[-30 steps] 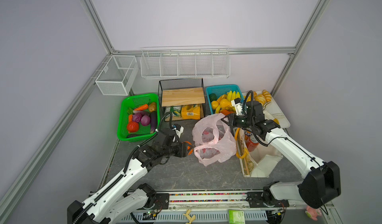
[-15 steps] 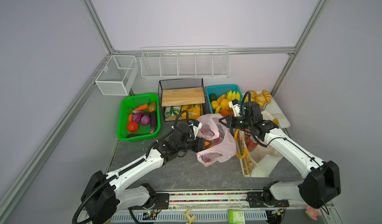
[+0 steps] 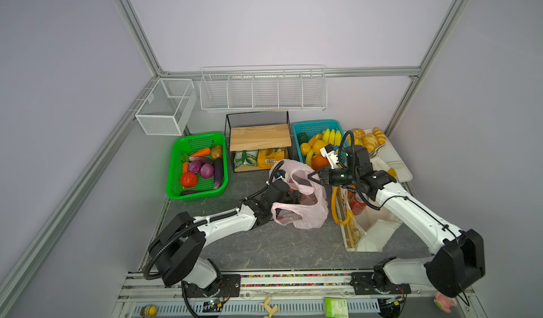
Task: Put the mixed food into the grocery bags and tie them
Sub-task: 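Carry the orange pepper with the left gripper into the pink bag opening, then release the orange pepper inside the pink bag and withdraw the left gripper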
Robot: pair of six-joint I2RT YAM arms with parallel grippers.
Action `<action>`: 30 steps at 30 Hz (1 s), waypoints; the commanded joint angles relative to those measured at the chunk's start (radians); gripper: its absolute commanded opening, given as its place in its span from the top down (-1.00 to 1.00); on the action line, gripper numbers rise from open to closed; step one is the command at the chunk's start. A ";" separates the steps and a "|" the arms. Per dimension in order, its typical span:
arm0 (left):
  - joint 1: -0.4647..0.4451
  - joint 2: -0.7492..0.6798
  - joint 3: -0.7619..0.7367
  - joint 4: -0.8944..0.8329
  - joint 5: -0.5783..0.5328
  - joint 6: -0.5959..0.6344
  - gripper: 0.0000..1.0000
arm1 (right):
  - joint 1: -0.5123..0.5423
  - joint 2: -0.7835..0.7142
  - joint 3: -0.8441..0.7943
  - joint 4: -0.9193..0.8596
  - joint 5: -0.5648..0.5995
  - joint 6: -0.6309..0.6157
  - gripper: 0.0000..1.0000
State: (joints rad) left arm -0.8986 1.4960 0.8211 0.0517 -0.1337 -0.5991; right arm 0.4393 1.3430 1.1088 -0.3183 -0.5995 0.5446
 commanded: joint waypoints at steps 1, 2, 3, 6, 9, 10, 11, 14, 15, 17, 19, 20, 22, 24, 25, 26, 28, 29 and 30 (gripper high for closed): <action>-0.002 -0.036 0.010 0.028 -0.008 0.058 -0.67 | -0.016 -0.024 -0.005 0.002 -0.002 0.010 0.86; -0.003 -0.054 0.000 0.035 0.008 0.081 -0.72 | -0.023 -0.022 -0.011 0.003 0.002 0.012 0.86; -0.003 -0.073 -0.010 0.037 0.025 0.105 -0.77 | -0.030 -0.022 -0.016 0.004 0.004 0.012 0.86; -0.001 -0.139 -0.045 0.025 0.026 0.116 -0.83 | -0.048 -0.024 -0.023 -0.003 0.019 0.009 0.86; 0.010 -0.237 -0.077 -0.029 0.081 0.159 -0.83 | -0.070 -0.031 -0.026 -0.017 0.043 0.005 0.86; 0.013 -0.266 -0.080 -0.058 0.099 0.170 -0.83 | -0.075 -0.032 -0.026 -0.020 0.050 0.006 0.86; 0.018 -0.300 -0.083 -0.095 0.121 0.184 -0.82 | -0.084 -0.031 -0.026 -0.026 0.056 0.007 0.86; 0.030 -0.397 -0.095 -0.192 0.163 0.229 -0.80 | -0.102 -0.022 -0.024 -0.028 0.061 0.008 0.86; 0.037 -0.427 -0.101 -0.219 0.174 0.244 -0.79 | -0.104 -0.018 -0.023 -0.026 0.061 0.007 0.86; 0.056 -0.480 -0.106 -0.274 0.171 0.258 -0.76 | -0.109 -0.010 -0.015 -0.031 0.062 0.001 0.86; 0.086 -0.529 -0.106 -0.329 0.136 0.254 -0.73 | -0.113 -0.003 -0.001 -0.046 0.064 -0.011 0.86; 0.103 -0.551 -0.106 -0.352 0.109 0.241 -0.70 | -0.114 -0.001 0.003 -0.052 0.065 -0.018 0.86; 0.122 -0.578 -0.110 -0.371 0.040 0.218 -0.67 | -0.117 0.003 0.015 -0.062 0.068 -0.030 0.87; 0.128 -0.568 -0.103 -0.388 0.005 0.213 -0.67 | -0.119 0.008 0.022 -0.067 0.065 -0.037 0.86; 0.127 -0.548 -0.093 -0.397 0.008 0.213 -0.68 | -0.119 0.008 0.023 -0.067 0.063 -0.038 0.86; 0.127 -0.516 -0.079 -0.405 0.019 0.213 -0.69 | -0.121 0.008 0.023 -0.065 0.063 -0.037 0.87; 0.127 -0.448 -0.056 -0.406 0.055 0.208 -0.69 | -0.120 0.004 0.025 -0.061 0.057 -0.037 0.86; 0.127 -0.411 -0.047 -0.397 0.078 0.206 -0.67 | -0.120 0.003 0.028 -0.061 0.051 -0.039 0.86; 0.127 -0.378 -0.037 -0.385 0.088 0.200 -0.62 | -0.121 0.004 0.032 -0.066 0.042 -0.049 0.86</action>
State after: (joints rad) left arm -0.7742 1.0405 0.7452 -0.3023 -0.0753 -0.3859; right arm 0.3248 1.3403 1.1137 -0.3698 -0.5407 0.5232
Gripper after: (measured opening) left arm 0.827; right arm 0.069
